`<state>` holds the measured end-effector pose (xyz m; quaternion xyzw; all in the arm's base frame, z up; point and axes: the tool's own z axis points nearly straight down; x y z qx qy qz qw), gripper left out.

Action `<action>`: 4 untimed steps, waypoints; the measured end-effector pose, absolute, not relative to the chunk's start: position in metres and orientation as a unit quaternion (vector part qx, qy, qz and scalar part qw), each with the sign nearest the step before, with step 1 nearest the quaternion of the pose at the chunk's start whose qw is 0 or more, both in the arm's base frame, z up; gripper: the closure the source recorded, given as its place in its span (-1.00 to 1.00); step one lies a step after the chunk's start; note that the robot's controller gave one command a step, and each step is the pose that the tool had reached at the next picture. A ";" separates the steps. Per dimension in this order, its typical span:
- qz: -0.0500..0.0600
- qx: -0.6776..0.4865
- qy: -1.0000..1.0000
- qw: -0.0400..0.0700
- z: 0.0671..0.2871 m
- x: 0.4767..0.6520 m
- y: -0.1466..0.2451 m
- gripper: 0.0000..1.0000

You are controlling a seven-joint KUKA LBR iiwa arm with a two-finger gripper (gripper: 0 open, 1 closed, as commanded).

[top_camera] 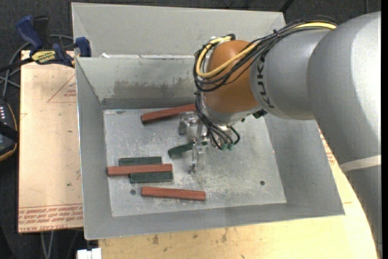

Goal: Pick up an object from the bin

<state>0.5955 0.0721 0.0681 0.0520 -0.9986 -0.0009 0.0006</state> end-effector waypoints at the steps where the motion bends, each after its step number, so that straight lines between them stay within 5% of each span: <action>1: -0.001 0.052 -0.999 0.000 0.068 0.596 0.072 -1.00; 2: -0.001 0.052 -0.999 -0.002 0.070 0.597 0.072 1.00; 3: -0.001 0.052 -0.999 -0.004 0.117 0.599 0.073 1.00; 4: -0.001 0.052 -0.999 -0.006 0.199 0.602 0.073 1.00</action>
Offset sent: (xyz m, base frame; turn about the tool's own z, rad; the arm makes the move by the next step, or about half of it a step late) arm 0.0000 0.0000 0.0000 0.0000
